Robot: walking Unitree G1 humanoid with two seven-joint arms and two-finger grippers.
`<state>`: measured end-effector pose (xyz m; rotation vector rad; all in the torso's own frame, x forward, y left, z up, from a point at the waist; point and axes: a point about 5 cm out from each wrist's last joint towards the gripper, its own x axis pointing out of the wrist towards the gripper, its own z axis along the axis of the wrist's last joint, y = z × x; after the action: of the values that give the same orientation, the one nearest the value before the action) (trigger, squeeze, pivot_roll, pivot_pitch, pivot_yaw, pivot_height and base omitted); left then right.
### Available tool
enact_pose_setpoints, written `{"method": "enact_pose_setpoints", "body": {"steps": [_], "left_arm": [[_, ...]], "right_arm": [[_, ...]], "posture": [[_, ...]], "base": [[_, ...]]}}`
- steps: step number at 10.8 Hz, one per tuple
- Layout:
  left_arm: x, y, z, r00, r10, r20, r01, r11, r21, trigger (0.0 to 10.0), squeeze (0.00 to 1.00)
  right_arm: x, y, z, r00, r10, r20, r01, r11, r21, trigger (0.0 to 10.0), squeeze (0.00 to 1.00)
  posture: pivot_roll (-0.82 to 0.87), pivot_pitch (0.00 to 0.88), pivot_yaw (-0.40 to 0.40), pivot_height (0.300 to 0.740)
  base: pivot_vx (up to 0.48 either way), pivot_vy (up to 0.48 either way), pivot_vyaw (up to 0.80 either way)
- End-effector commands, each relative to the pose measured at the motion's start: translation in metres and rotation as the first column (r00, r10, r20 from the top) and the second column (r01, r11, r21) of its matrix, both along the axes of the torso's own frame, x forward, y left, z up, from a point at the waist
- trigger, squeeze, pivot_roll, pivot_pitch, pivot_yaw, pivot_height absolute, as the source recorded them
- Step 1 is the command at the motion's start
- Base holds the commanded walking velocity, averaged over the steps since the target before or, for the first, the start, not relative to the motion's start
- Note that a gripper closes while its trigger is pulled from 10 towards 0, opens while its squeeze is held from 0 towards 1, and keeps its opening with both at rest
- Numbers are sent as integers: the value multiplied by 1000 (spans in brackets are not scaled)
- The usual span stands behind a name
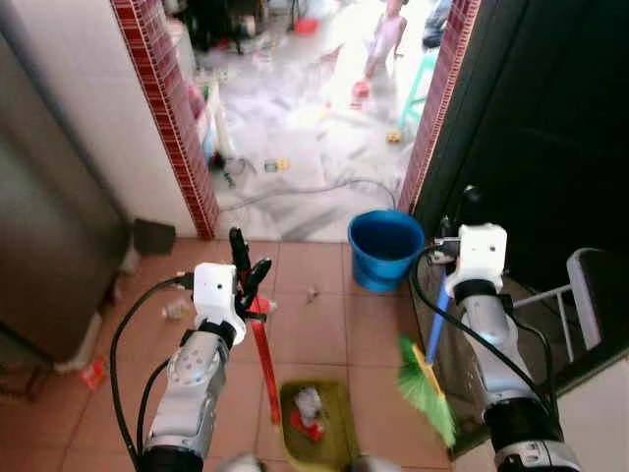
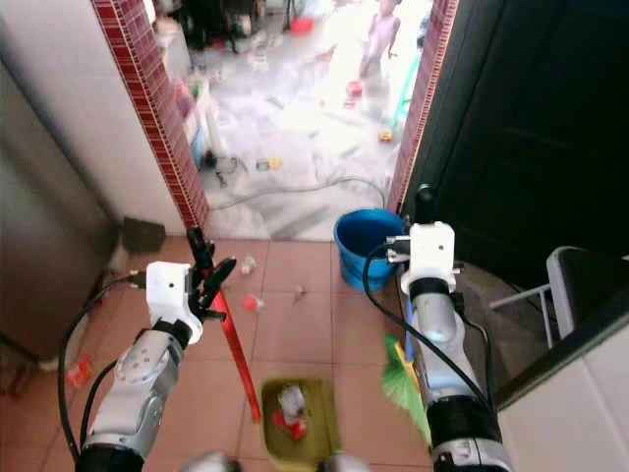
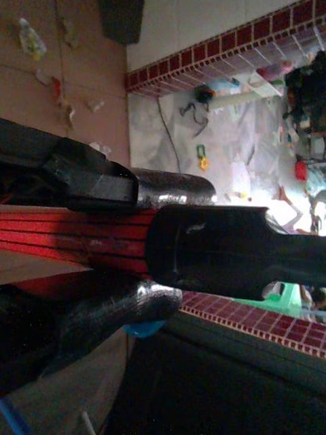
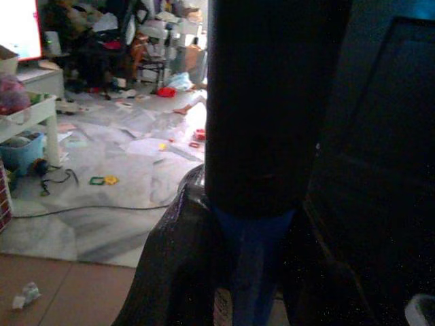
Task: Sweep floor
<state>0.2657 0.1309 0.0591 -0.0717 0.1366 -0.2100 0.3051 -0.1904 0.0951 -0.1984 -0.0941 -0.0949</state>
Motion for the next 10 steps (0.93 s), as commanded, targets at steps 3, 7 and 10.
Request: {"method": "enact_pose_setpoints", "body": {"steps": [3,7,10], "left_arm": [[5,3,10,999,-3,42,3,1000,-5,10000,0],[8,7,14,998,-14,57,12,1000,26,10000,0],[2,11,15,996,-49,75,43,996,83,10000,0]], "right_arm": [[4,3,6,1000,6,18,-6,1000,-11,10000,0],[1,-2,-15,990,-81,-116,95,988,124,10000,0],[-13,5,-29,988,-71,-138,115,932,345,10000,0]], "posture": [[-31,0,1,740],[-20,0,-3,740],[-8,0,20,740]], "base": [[0,480,-783],[0,360,0],[0,0,0]]}}
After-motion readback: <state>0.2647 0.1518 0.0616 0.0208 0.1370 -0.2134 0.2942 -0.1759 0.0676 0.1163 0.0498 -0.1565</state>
